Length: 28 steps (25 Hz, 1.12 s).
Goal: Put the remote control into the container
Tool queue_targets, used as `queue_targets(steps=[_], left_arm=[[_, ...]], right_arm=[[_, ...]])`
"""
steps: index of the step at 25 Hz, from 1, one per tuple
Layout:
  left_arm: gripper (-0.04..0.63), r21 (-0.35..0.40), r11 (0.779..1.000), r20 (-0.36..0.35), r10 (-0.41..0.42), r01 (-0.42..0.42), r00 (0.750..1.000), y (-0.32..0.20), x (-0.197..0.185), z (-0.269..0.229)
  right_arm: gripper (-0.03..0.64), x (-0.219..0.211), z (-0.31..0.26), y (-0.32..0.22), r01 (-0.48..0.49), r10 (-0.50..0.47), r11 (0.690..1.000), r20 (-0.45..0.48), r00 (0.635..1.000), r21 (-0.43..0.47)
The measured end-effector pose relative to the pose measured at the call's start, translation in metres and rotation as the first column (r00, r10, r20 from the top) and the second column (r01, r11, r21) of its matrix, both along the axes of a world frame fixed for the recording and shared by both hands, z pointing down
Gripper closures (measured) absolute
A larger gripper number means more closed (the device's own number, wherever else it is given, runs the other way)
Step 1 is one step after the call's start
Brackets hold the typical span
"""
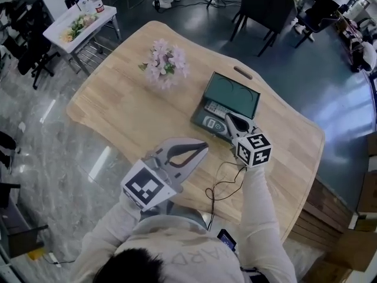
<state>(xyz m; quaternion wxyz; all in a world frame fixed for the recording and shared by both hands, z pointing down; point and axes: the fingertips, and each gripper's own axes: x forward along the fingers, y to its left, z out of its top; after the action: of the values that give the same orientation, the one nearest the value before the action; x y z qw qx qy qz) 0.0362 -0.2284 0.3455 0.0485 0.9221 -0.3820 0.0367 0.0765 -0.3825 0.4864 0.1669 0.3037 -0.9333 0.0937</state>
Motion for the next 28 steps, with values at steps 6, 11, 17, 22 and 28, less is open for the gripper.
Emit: queue_targets(steps=[6,11,17,22,28], left_arm=[[0.583,0.033,0.997,0.002,0.065,-0.065,0.998,0.017,0.012,-0.007],[0.583,0.065,0.99,-0.005,0.128,-0.128,0.992,0.037,0.023,-0.019],[0.583,0.137,0.97,0.001,0.201,-0.199,0.98,0.06,0.027,-0.026],[0.583,0.156,0.955,0.005,0.256,-0.254,0.967,0.086,0.028,-0.03],[0.583,0.169,0.943,0.006,0.291,-0.288,0.957,0.118,0.019,-0.032]], right_arm=[[0.6,0.014,-0.069,0.067,-0.06,0.046,0.995,0.171,0.984,0.08],[0.6,0.029,-0.113,0.127,-0.127,0.089,0.982,0.248,0.965,0.141],[0.6,0.037,-0.142,0.191,-0.195,0.133,0.96,0.286,0.949,0.201],[0.6,0.036,-0.16,0.235,-0.239,0.163,0.941,0.297,0.941,0.24],[0.6,0.023,-0.173,0.276,-0.264,0.182,0.927,0.297,0.937,0.265]])
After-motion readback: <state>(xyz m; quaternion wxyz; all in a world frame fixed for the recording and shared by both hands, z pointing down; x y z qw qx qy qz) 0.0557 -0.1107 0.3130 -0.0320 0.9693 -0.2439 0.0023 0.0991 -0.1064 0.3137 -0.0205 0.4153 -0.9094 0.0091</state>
